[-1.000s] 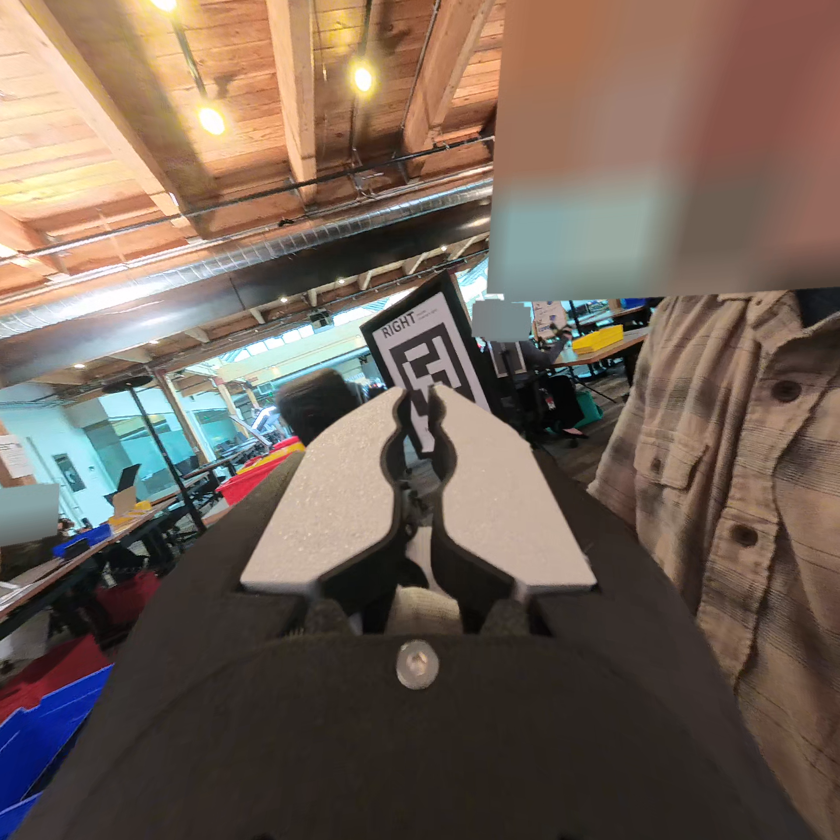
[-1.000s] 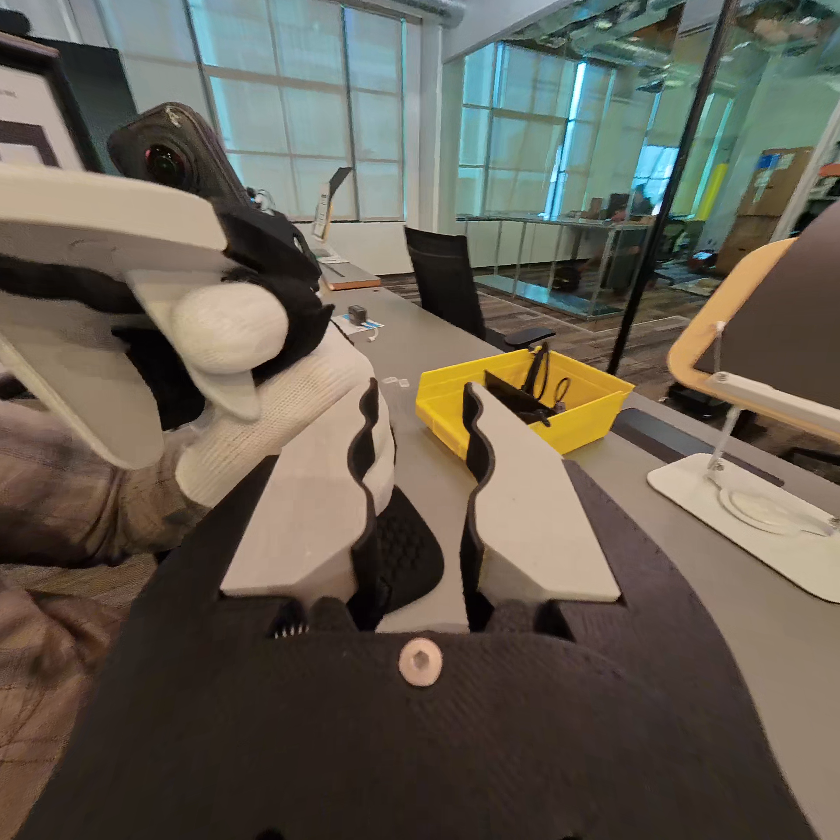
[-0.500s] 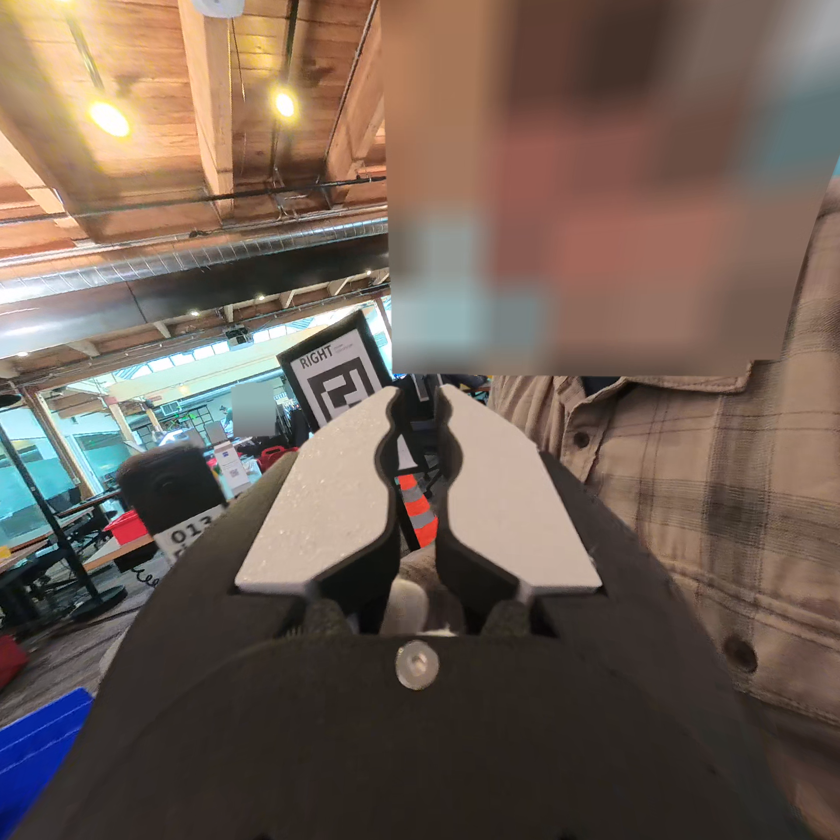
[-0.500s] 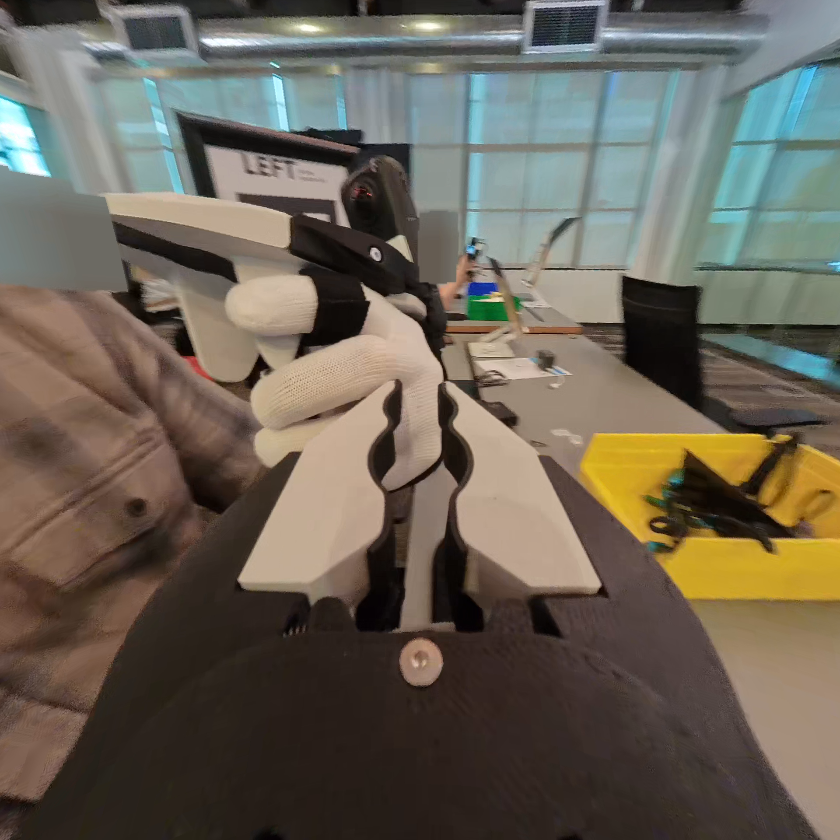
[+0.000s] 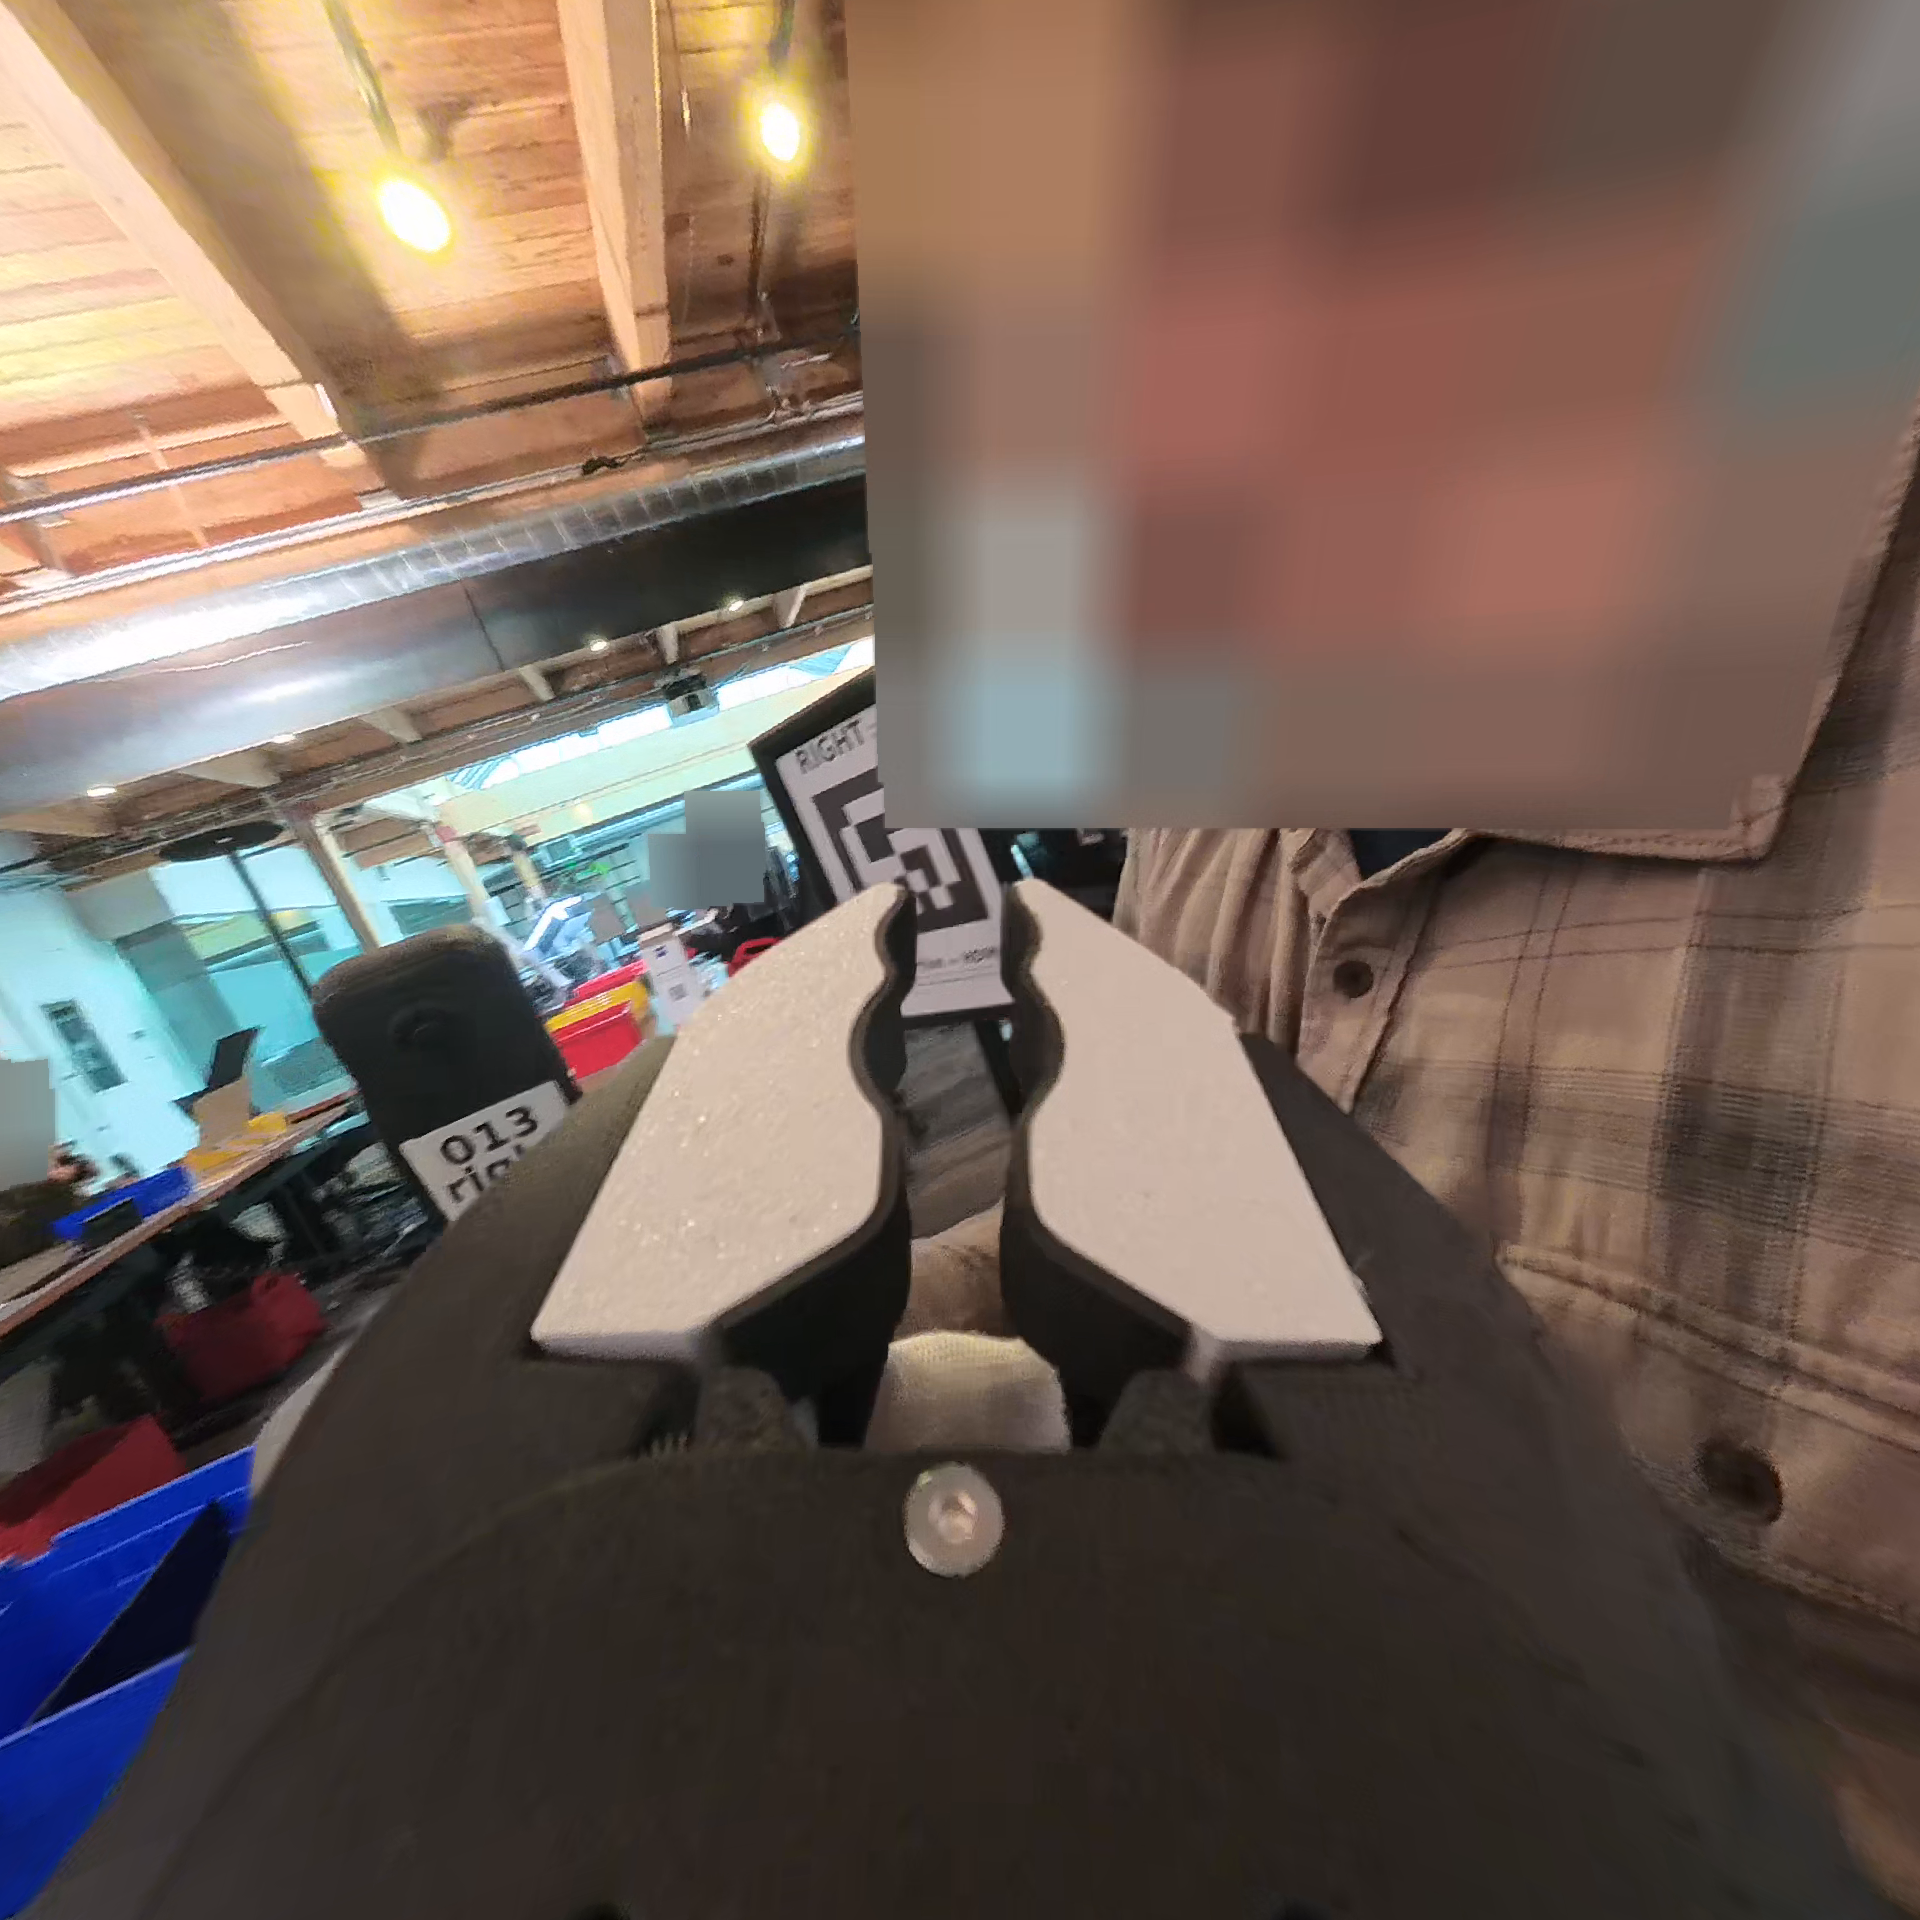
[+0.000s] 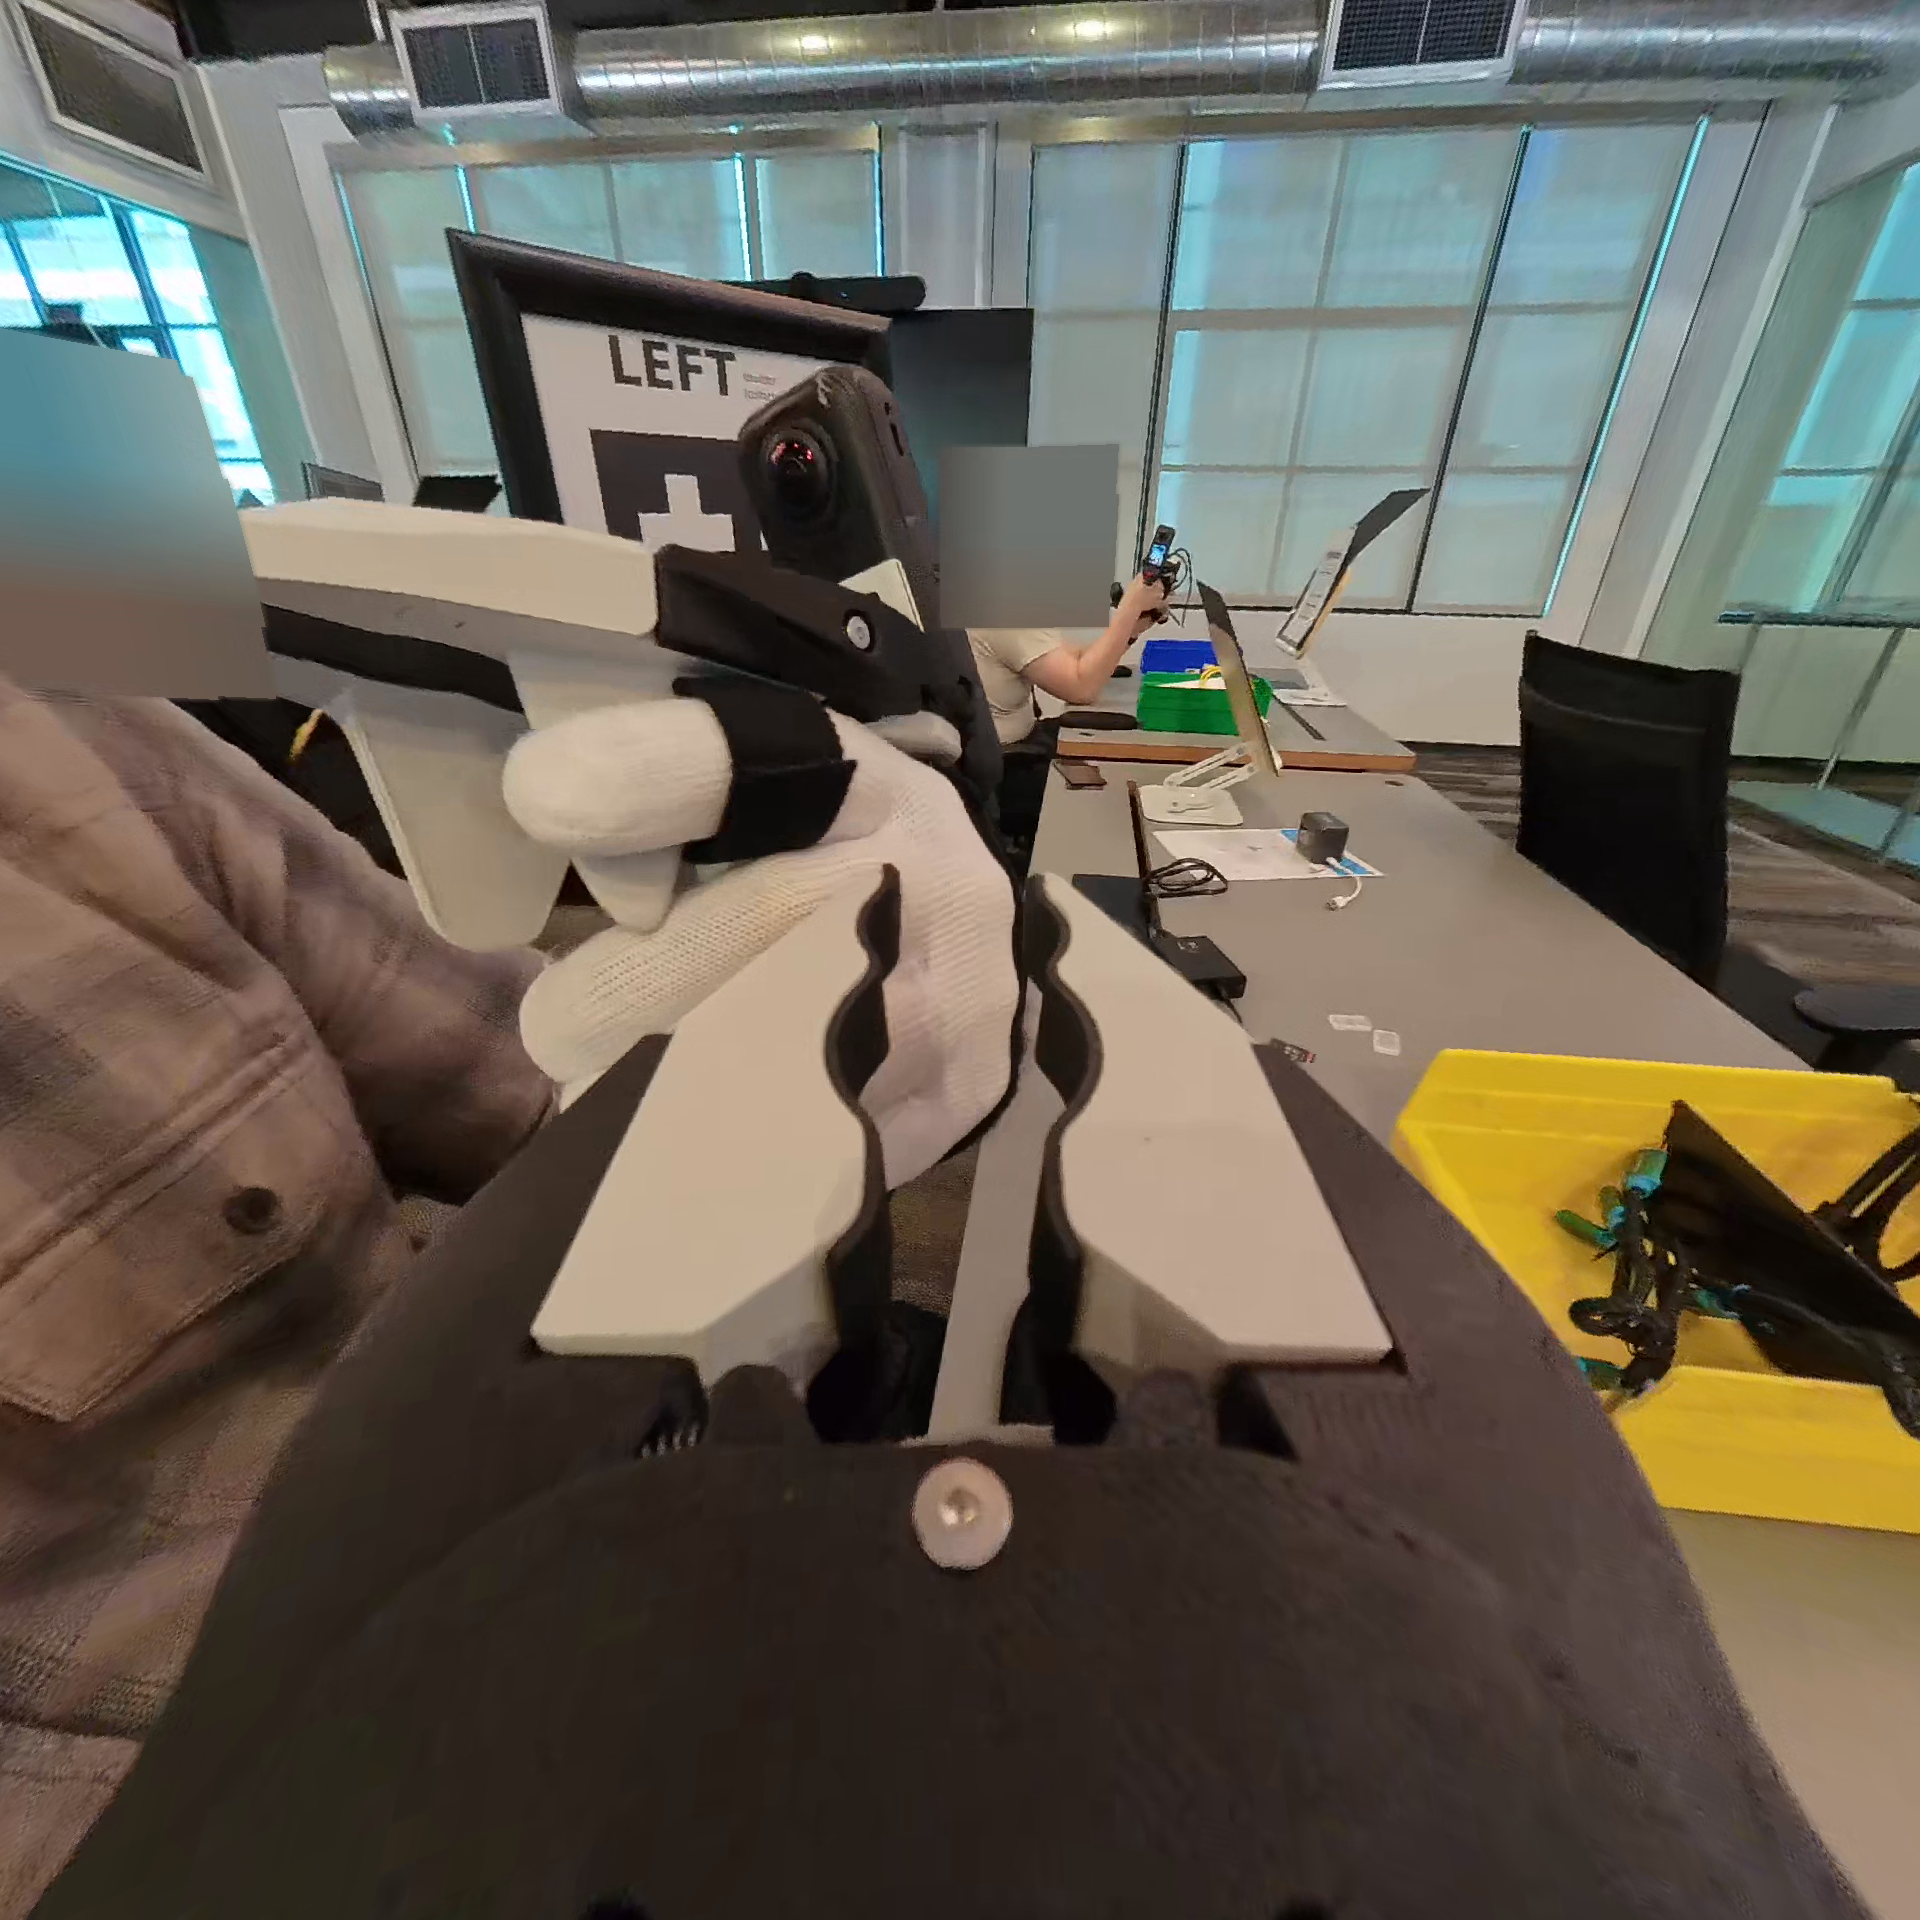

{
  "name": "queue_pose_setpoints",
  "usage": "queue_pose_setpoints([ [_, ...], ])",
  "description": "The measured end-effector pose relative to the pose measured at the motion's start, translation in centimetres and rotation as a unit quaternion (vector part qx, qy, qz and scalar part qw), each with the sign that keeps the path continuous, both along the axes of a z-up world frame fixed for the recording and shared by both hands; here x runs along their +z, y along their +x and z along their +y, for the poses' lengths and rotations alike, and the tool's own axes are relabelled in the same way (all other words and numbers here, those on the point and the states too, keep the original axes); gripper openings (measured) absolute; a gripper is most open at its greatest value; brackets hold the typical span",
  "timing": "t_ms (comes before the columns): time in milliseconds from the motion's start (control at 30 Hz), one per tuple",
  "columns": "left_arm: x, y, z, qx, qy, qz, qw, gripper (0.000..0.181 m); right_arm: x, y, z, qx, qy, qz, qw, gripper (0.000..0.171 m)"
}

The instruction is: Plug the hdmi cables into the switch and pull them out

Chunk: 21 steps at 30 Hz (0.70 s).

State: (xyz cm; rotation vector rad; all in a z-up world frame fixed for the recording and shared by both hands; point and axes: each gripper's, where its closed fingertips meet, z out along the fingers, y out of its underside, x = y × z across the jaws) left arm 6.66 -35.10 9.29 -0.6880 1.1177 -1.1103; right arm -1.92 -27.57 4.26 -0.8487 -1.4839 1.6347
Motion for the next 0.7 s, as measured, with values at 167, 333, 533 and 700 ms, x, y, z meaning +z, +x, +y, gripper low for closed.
queue_pose_setpoints([
  [167, 1.1, -0.7, -0.4, 0.019, 0.02, -0.017, 0.999, 0.011, 0.5, 0.7, -0.4, 0.045, -0.017, 0.01, 0.999, 0.026],
  [333, 0.2, 0.2, -0.4, -0.019, 0.005, -0.006, 1.0, 0.011, -0.4, 0.5, 0.6, 0.037, -0.036, -0.007, 0.999, 0.028],
  [533, -0.2, 0.9, -0.1, -0.033, 0.006, -0.003, 0.999, 0.013, -0.8, 0.3, 1.0, -0.023, -0.011, -0.016, 1.0, 0.028],
  [700, 0.0, 1.2, 0.2, -0.025, 0.025, -0.004, 0.999, 0.011, -0.2, 1.0, 1.6, -0.062, -0.003, 0.002, 0.998, 0.024],
])
